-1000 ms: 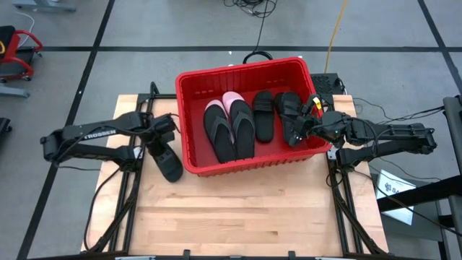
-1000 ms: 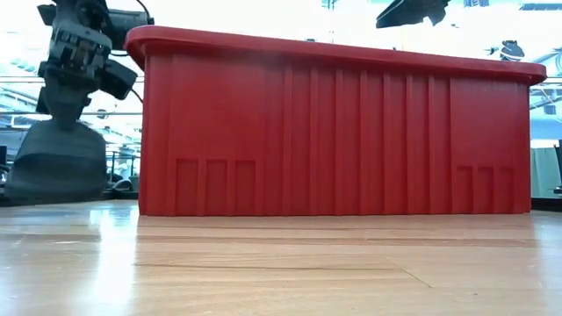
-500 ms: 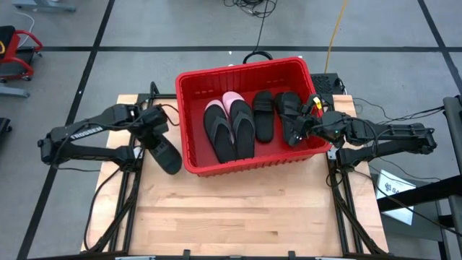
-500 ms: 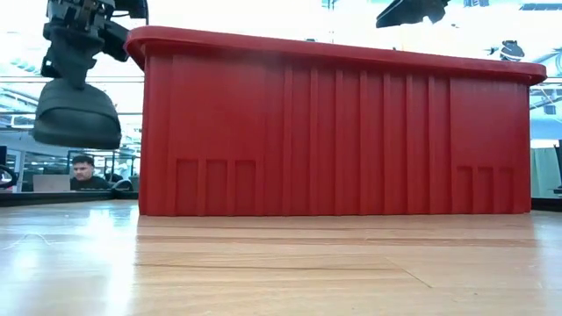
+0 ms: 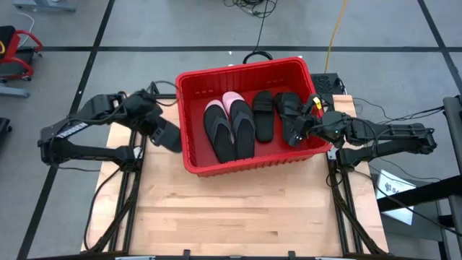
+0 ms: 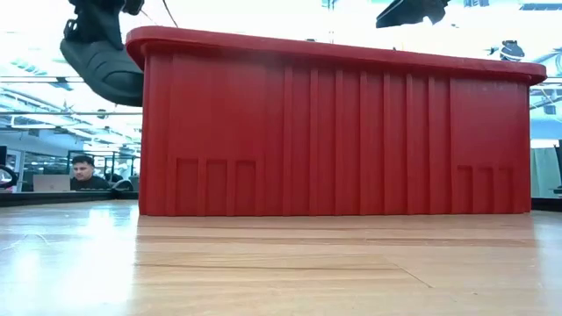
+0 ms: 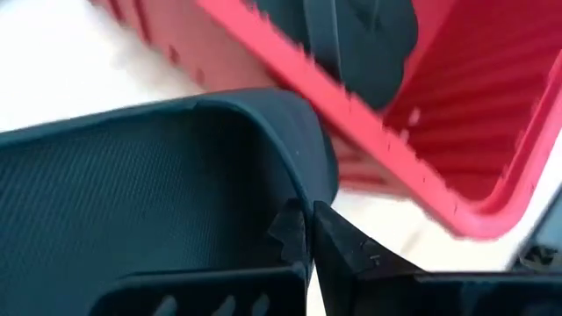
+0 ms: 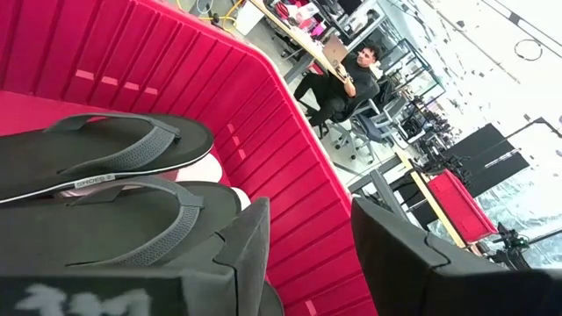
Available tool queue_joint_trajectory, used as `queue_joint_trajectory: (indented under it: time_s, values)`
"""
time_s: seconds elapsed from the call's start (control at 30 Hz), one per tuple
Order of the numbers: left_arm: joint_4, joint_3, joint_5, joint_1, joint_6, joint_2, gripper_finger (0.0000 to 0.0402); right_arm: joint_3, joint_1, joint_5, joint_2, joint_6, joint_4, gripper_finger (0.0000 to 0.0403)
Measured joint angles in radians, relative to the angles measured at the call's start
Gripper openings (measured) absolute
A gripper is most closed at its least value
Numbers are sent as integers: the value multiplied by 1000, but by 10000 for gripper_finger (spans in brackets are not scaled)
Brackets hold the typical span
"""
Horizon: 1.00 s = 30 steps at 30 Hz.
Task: Pick and place slides into bin
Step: Put the black slide into the red bin
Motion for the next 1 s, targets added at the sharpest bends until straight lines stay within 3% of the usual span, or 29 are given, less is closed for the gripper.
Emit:
queue_joint_trajectory:
  time_s: [0.3, 0.57, 0.73, 1.0]
  values:
    - [-83, 142, -194, 0, 0, 2, 0, 0, 0, 0, 0, 0, 0, 150]
    - [-59, 234, -279, 0, -1, 3, 0, 0, 0, 0, 0, 0, 0, 150]
    - [21, 252, -305, 0, -4, 8, 0, 0, 0, 0, 0, 0, 2, 150]
    - [295, 252, -307, -24, 15, 59, 0, 0, 0, 0, 0, 69, 3, 150]
